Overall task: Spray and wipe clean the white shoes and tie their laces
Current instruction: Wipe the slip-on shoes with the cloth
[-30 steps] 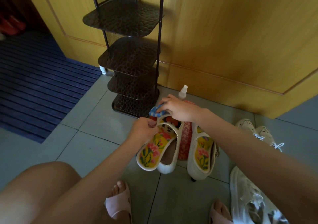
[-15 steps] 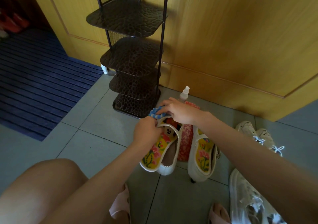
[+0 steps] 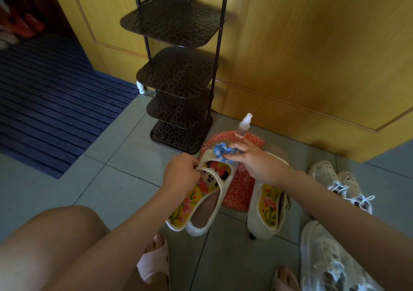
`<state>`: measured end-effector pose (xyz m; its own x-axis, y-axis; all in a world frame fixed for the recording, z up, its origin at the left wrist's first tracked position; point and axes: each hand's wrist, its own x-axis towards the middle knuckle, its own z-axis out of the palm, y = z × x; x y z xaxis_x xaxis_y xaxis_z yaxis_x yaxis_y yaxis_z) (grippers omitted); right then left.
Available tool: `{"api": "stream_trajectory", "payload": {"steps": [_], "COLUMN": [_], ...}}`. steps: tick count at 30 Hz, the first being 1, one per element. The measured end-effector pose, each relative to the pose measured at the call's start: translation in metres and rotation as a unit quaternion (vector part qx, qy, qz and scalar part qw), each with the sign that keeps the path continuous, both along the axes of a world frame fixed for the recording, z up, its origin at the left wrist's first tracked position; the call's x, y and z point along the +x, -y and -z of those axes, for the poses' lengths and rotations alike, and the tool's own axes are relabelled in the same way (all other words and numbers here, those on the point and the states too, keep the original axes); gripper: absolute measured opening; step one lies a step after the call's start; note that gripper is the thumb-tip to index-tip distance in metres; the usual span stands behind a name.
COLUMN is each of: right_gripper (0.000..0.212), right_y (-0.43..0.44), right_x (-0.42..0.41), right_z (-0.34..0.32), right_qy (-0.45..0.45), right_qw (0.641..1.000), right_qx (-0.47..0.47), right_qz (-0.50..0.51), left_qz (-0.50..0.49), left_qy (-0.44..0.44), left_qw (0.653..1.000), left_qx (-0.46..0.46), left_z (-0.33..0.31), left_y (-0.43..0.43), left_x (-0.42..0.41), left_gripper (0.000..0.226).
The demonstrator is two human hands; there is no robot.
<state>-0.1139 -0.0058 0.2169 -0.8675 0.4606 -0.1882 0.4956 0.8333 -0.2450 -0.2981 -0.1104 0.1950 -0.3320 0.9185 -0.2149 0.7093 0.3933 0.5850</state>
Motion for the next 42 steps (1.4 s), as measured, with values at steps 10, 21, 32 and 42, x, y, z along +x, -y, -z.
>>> {"api": "stream_trajectory", "payload": {"steps": [10, 21, 32, 42], "right_gripper": [0.032, 0.029, 0.014, 0.037], "right_y": [-0.011, -0.025, -0.021, -0.022], "right_x": [-0.037, -0.055, -0.086, -0.046], "right_z": [-0.011, -0.002, 0.004, -0.003], "right_qy": [-0.082, 0.094, 0.118, 0.010], "right_qw": [0.996, 0.985, 0.979, 0.995], "right_qx": [0.017, 0.093, 0.067, 0.077], "right_qz": [-0.028, -0.109, -0.151, -0.060], "left_qz": [-0.012, 0.005, -0.004, -0.007], "left_qy": [-0.008, 0.011, -0.011, -0.001], "left_qw": [1.000, 1.000, 1.000, 1.000], "left_qx": [0.004, 0.020, 0.004, 0.011], "left_z": [0.002, 0.004, 0.002, 0.004], "left_y": [0.001, -0.002, -0.003, -0.004], "left_x": [0.005, 0.010, 0.013, 0.012], "left_gripper": [0.012, 0.016, 0.015, 0.014]}}
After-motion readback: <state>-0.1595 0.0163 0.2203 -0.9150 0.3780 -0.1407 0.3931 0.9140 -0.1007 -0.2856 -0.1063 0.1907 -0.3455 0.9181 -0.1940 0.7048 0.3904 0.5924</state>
